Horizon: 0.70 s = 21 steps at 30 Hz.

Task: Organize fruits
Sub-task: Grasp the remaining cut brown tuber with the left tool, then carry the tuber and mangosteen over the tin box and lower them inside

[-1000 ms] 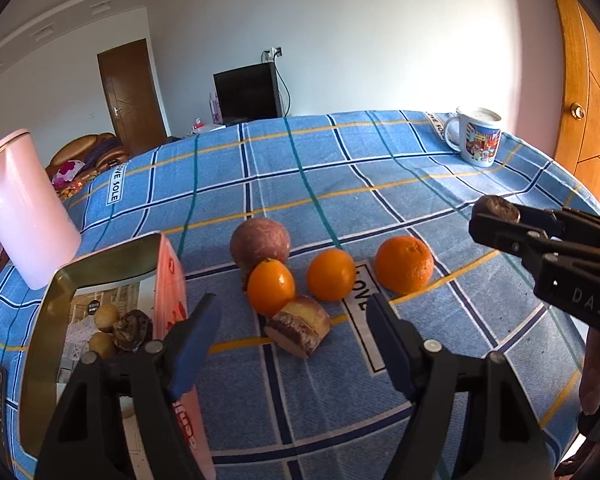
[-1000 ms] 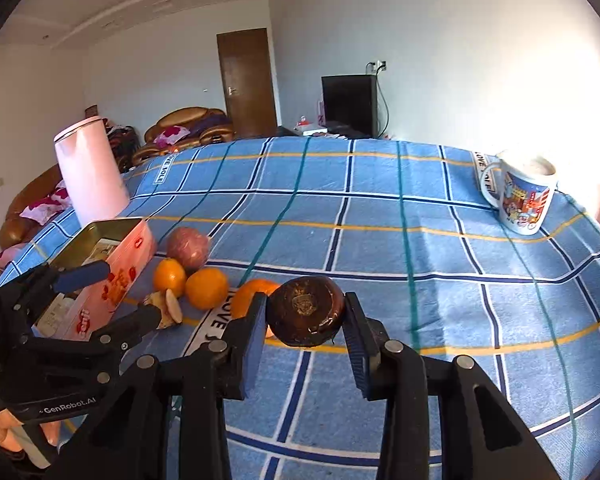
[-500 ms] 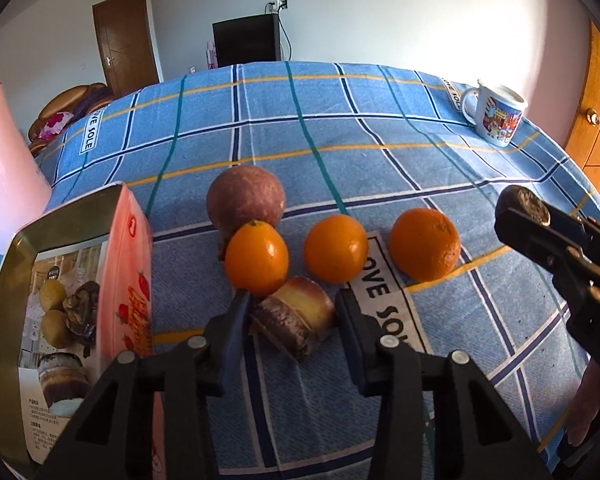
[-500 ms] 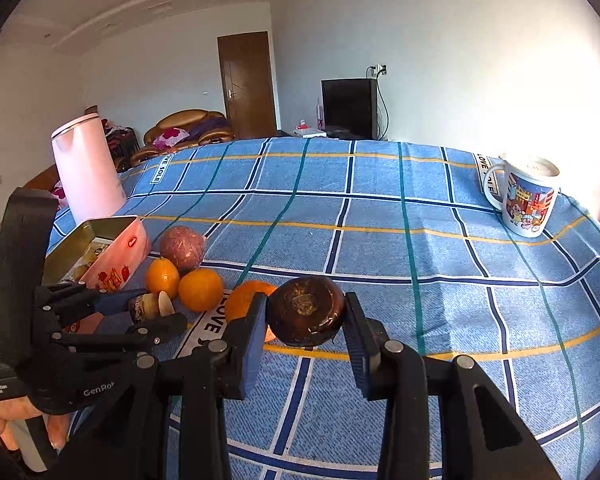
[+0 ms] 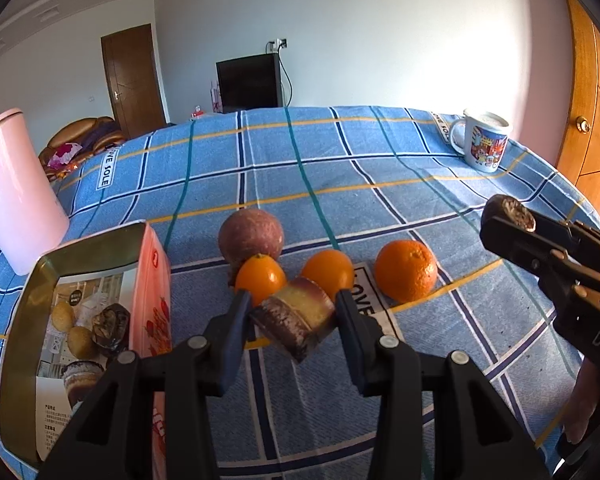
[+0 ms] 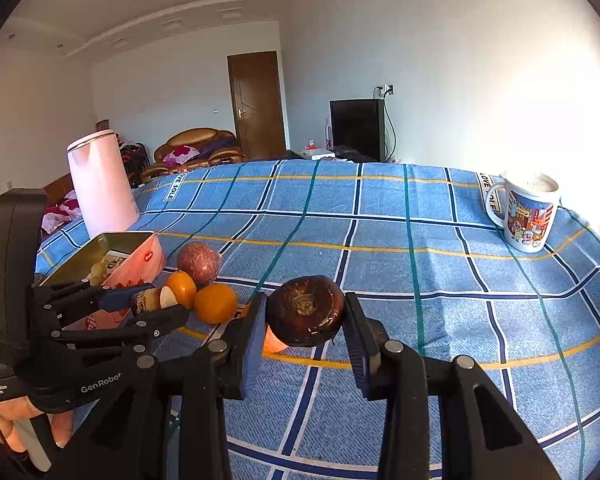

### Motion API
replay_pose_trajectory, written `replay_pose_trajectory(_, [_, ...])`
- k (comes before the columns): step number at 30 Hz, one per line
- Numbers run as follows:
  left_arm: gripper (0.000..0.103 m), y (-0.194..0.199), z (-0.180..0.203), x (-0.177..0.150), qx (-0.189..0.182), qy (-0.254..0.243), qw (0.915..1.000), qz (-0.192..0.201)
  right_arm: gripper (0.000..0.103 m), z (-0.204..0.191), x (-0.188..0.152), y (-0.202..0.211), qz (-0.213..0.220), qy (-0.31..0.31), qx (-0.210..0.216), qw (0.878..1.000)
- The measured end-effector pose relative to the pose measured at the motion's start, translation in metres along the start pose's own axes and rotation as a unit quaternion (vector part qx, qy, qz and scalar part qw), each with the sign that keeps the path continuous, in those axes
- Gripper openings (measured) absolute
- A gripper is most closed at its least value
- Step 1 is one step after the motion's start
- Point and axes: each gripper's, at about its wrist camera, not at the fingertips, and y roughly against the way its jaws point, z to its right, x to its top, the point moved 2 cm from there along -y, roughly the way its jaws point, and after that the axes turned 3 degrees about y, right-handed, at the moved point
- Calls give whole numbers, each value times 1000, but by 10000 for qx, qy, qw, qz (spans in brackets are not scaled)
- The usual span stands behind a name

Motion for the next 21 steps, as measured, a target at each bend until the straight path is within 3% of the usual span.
replay_pose_trajectory(21, [45,25,1,0,214,-12,9973,698,39,-5,0,23,612,125,-9,9980])
